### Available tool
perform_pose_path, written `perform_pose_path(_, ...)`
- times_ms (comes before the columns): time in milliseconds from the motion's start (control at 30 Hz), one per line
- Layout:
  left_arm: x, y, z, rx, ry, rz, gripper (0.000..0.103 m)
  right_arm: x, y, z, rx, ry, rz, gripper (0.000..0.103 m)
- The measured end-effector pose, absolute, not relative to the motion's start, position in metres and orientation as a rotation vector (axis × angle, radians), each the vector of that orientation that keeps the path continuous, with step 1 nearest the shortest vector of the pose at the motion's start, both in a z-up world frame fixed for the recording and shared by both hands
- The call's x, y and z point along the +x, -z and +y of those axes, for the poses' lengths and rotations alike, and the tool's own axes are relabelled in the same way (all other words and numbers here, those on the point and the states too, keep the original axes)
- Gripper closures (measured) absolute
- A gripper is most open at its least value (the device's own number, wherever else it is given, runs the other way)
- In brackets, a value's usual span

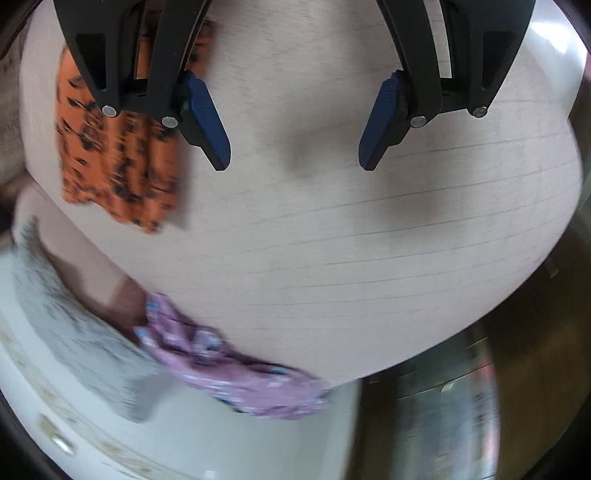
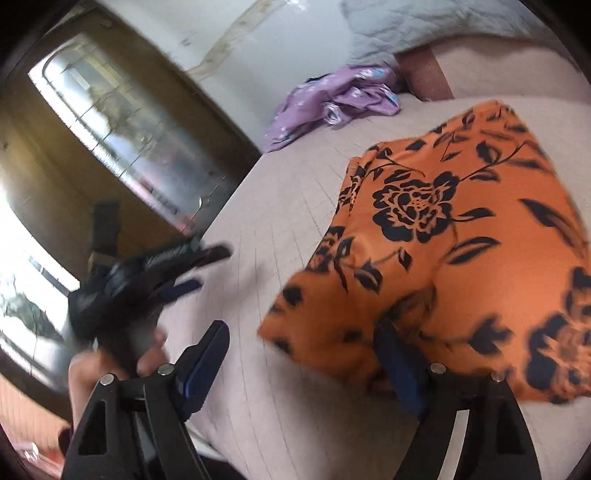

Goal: Fold small clothes

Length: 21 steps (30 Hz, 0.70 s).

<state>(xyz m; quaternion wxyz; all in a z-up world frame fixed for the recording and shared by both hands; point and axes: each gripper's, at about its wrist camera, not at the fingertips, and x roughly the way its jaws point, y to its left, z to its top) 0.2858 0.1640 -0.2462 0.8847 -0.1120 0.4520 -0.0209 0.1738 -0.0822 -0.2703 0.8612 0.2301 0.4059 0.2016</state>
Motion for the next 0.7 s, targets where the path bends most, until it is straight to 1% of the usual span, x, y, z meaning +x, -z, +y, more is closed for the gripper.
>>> perform_pose_path(67,0.281,0.241,0.146,-0.201,0.124,0.918,0.03,0.157,0.262,-0.095,0.45,-0.416,0.815,0.021)
perform_pose_path(100,0.278,0.238,0.14,-0.186,0.145,0.906,0.03,0.152,0.258,-0.102,0.45,-0.407,0.796,0.028)
perform_pose_path(133,0.274,0.234,0.132,-0.164,0.18,0.885,0.03,0.143,0.253,-0.116,0.446,-0.376,0.772,0.04)
perform_pose_path(167,0.27,0.231,0.126,-0.15,0.209,0.87,0.03,0.139,0.25,-0.125,0.437,-0.348,0.764,0.045)
perform_pose_path(233,0.262,0.227,0.11,-0.118,0.267,0.847,0.03,0.135,0.248,-0.15,0.427,-0.274,0.754,0.065)
perform_pose_path(367,0.257,0.235,0.08,-0.044,0.305,0.886,0.03,0.142,0.256,-0.185,0.469,-0.176,0.763,0.066)
perform_pose_path(433,0.259,0.249,0.069,0.002,0.27,0.949,0.03,0.146,0.263,-0.192,0.498,-0.166,0.783,0.066)
perform_pose_path(467,0.26,0.258,0.067,0.029,0.242,0.984,0.03,0.154,0.28,-0.192,0.496,-0.149,0.824,0.068)
perform_pose_path(533,0.261,0.276,0.064,0.092,0.178,1.039,0.03,0.157,0.287,-0.192,0.481,-0.139,0.844,0.076)
perform_pose_path(633,0.259,0.277,0.067,0.088,0.175,1.036,0.029,0.154,0.297,-0.191,0.438,-0.138,0.827,0.077)
perform_pose_path(700,0.259,0.278,0.068,0.09,0.177,1.034,0.028,0.163,0.29,-0.191,0.396,-0.158,0.882,0.078)
